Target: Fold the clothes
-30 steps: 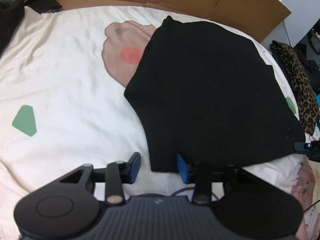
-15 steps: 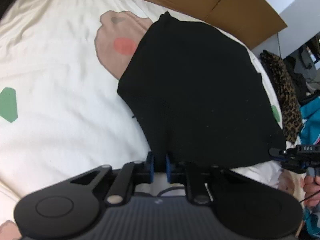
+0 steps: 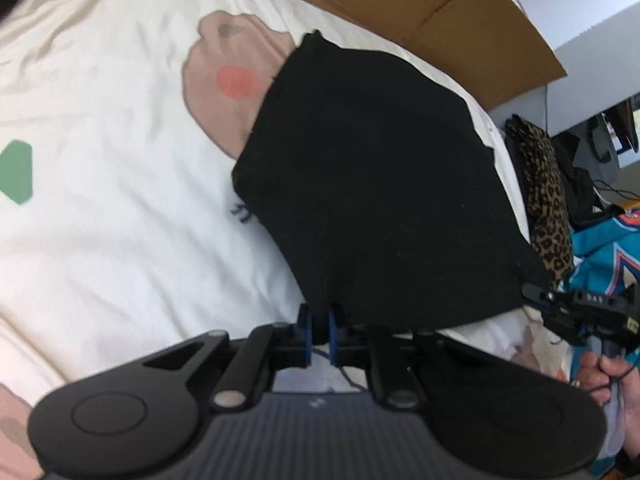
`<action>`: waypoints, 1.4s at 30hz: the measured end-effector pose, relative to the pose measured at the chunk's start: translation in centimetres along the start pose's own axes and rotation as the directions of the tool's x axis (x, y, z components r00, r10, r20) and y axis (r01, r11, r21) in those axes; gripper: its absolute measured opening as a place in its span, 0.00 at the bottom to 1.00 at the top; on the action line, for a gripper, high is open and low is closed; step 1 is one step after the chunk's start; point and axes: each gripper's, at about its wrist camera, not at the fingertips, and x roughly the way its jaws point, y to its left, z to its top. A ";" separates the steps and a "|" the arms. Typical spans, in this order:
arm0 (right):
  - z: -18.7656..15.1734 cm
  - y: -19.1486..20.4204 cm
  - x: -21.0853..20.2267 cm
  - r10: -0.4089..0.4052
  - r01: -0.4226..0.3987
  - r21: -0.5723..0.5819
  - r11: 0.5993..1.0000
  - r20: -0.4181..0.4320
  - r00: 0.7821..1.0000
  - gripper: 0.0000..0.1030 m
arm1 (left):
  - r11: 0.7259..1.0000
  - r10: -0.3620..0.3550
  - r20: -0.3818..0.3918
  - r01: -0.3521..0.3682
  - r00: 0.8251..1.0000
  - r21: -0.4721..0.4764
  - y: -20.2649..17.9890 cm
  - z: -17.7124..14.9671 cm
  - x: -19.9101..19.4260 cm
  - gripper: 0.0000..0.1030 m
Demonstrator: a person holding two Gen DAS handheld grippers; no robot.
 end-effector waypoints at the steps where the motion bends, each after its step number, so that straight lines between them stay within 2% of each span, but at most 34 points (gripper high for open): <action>1: 0.2 -0.1 -0.3 -0.001 0.001 -0.001 1.000 0.006 1.000 0.04 | 1.000 -0.007 -0.006 0.007 1.000 -0.005 -0.1 -0.2 -0.1 0.07; 8: 2.1 -1.0 -1.5 -0.001 0.000 0.026 1.000 0.051 0.999 0.04 | 0.998 -0.053 -0.063 0.052 0.997 -0.018 -2.0 -1.0 1.2 0.07; 10: 2.5 -1.7 -1.0 0.003 -0.004 0.033 0.999 0.042 0.999 0.04 | 0.999 -0.043 -0.065 0.042 0.997 -0.015 -3.7 -0.9 2.4 0.07; 13: 2.3 -2.8 -0.1 -0.004 0.003 0.065 0.998 0.018 1.000 0.05 | 0.998 -0.050 -0.063 0.048 0.997 -0.035 -3.3 -1.3 3.2 0.08; 16: 1.8 -3.4 0.7 -0.006 0.006 0.090 0.996 0.000 1.000 0.15 | 0.999 -0.044 -0.069 0.043 0.997 -0.023 -3.0 -2.0 3.3 0.11; 21: 1.7 -3.6 1.7 0.020 -0.019 0.086 0.996 -0.011 1.000 0.32 | 0.998 -0.068 -0.063 0.068 0.996 -0.013 -2.7 -2.4 3.7 0.23; 23: 1.8 -3.7 2.3 0.032 -0.031 0.095 0.995 -0.005 0.999 0.33 | 0.996 -0.090 -0.052 0.089 0.995 -0.017 -2.4 -2.5 3.9 0.28; 27: 2.0 -4.0 3.0 0.064 -0.066 0.127 0.990 0.018 0.998 0.34 | 0.991 -0.132 -0.033 0.131 0.991 -0.012 -1.9 -2.8 4.7 0.28; 32: 1.6 -5.2 3.0 0.124 -0.137 0.213 0.967 0.075 0.989 0.33 | 0.981 -0.188 -0.011 0.188 0.982 -0.046 -0.9 -3.9 4.6 0.28; 34: 1.4 -5.5 3.0 0.137 -0.154 0.233 0.960 0.090 0.986 0.33 | 0.980 -0.194 -0.008 0.194 0.981 -0.052 -0.5 -4.3 4.2 0.24; 35: 1.4 -5.6 3.1 0.140 -0.159 0.240 0.958 0.095 0.986 0.29 | 0.979 -0.195 -0.006 0.195 0.981 -0.054 -0.2 -4.5 4.0 0.10; 36: 1.3 -5.6 3.1 0.138 -0.157 0.242 0.957 0.095 0.986 0.19 | 0.979 -0.196 -0.004 0.196 0.981 -0.057 0.1 -4.7 3.7 0.09; 38: 1.4 -5.6 3.0 0.140 -0.159 0.243 0.957 0.094 0.986 0.09 | 0.979 -0.196 -0.012 0.195 0.980 -0.061 0.6 -4.8 3.1 0.07; 42: 1.2 -5.0 2.5 0.130 -0.145 0.222 0.964 0.082 0.988 0.07 | 0.980 -0.198 -0.030 0.196 0.980 -0.037 0.6 -4.1 1.7 0.07</action>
